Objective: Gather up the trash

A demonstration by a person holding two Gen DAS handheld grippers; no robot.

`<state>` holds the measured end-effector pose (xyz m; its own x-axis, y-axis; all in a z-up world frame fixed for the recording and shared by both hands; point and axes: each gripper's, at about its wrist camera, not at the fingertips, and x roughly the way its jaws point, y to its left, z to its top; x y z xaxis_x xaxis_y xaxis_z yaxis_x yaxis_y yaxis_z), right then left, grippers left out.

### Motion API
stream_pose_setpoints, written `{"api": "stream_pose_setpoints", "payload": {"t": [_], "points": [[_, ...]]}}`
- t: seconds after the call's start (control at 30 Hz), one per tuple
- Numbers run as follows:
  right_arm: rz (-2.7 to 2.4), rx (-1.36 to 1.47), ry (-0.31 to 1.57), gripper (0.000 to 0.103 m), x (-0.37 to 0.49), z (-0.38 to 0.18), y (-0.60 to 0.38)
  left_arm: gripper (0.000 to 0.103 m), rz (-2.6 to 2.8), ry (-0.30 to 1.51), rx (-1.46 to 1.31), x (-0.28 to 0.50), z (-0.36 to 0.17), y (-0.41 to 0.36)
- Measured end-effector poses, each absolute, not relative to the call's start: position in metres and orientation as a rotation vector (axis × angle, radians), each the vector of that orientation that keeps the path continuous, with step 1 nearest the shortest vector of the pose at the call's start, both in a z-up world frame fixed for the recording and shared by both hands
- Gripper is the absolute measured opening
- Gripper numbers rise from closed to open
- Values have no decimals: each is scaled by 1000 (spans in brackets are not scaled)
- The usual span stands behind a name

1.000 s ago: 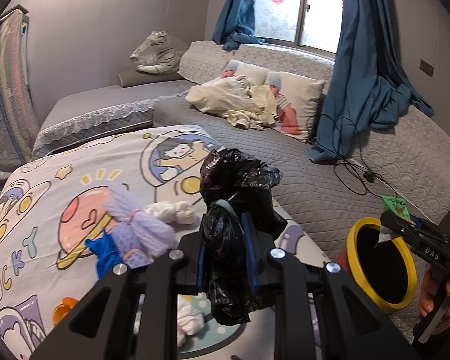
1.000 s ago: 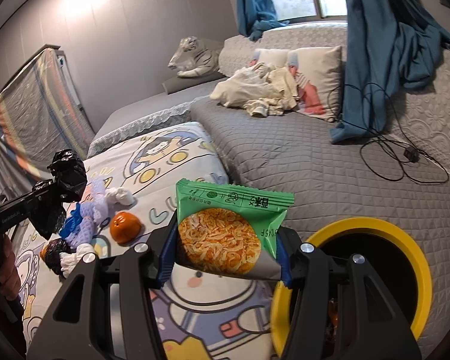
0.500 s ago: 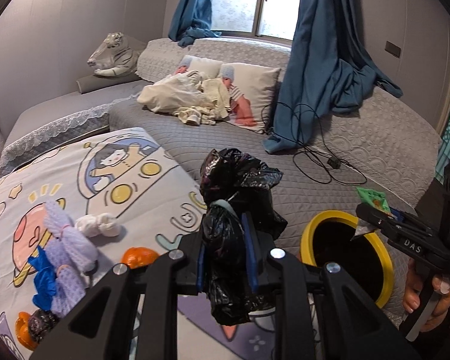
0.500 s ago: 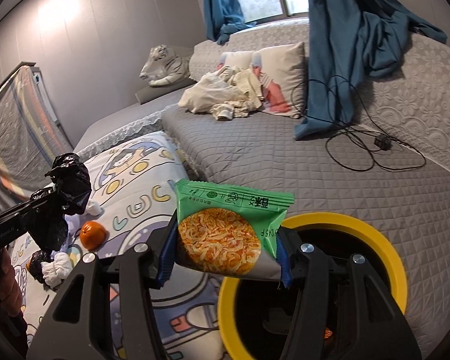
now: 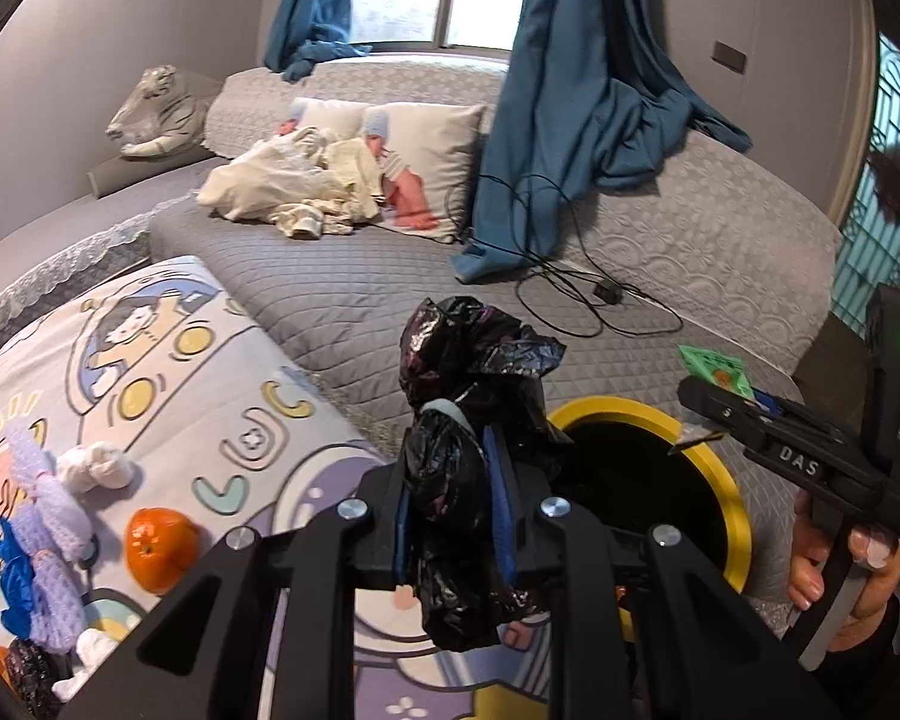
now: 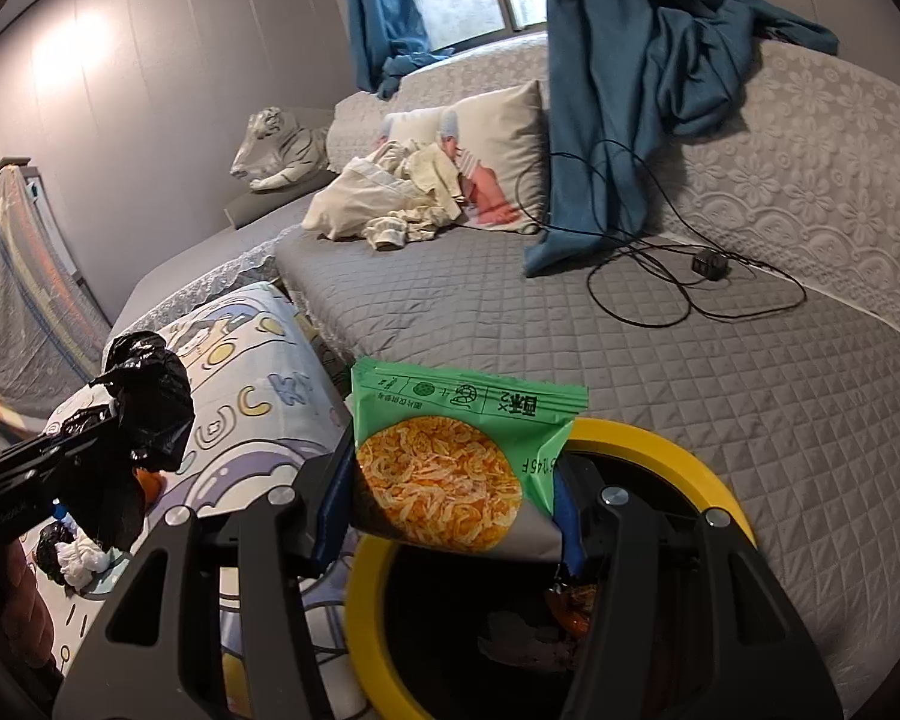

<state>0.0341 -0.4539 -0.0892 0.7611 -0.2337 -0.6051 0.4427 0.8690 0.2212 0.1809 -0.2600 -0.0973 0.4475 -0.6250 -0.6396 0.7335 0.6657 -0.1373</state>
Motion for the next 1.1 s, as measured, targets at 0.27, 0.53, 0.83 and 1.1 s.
{"api": "stream_pose_setpoints", "payload": {"t": [0.27, 0.53, 0.83, 1.1], "points": [[-427, 400, 600, 51, 17, -96, -475, 20, -929, 751, 184, 166, -109, -296], [-469, 436, 605, 51, 0, -104, -497, 20, -989, 790, 247, 148, -127, -336], [-476, 487, 628, 52, -6, -121, -515, 20, -1020, 850, 291, 141, -150, -364], [-497, 498, 650, 60, -6, -131, -522, 30, -1033, 867, 262, 140, -153, -366]]}}
